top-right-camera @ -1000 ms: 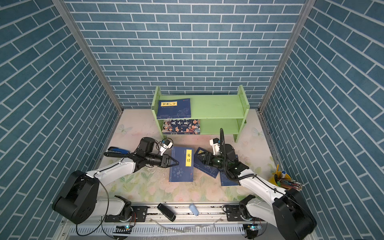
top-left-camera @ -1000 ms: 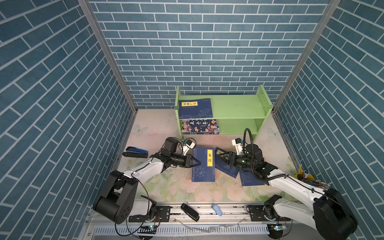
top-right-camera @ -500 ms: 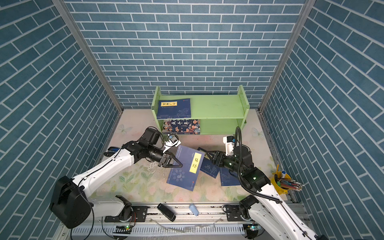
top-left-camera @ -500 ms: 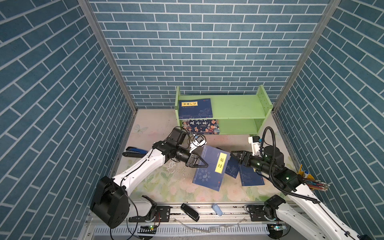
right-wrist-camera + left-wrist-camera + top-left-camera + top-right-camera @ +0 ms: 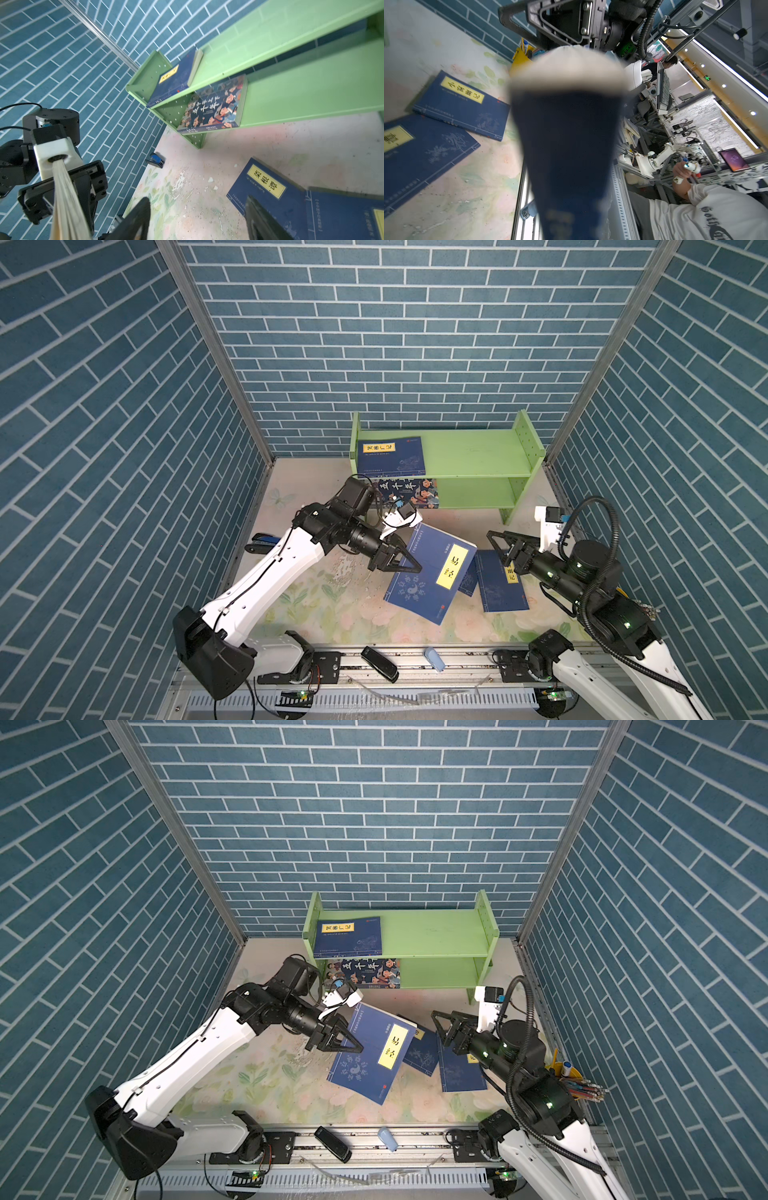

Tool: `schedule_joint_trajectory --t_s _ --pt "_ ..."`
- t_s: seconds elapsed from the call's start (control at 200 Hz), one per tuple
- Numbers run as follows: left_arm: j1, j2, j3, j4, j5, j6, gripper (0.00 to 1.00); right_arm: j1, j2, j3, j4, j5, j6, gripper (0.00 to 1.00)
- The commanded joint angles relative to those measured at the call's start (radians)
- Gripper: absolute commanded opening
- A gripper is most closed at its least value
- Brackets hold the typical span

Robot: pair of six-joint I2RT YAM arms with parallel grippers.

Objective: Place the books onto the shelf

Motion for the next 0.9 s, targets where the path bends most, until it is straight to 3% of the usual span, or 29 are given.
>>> schedule_joint_trajectory --t_s 0.0,0.235,0.48,0.72,0.89 --pt "-0.002 0.002 0.096 0.017 -0.085 0.023 0.0 -0.002 -0.018 0.039 0.002 0.035 -0.048 0.75" --pt "0.003 0.061 0.28 0.081 -0.215 -0.033 0.03 -0.002 0.012 0.083 0.106 -0.103 -0.033 0.76" --pt "0.047 0.126 0.358 0.18 -0.33 -0.144 0.05 -0.002 0.101 0.113 0.233 -0.289 0.004 0.77" --pt "0.155 0.15 0.439 0.258 -0.25 -0.246 0.06 -0.001 0.19 0.094 0.423 -0.458 0.066 0.77" --pt "0.228 0.121 0.411 0.407 -0.235 -0.417 0.05 0.012 0.255 0.034 0.632 -0.509 0.158 0.78"
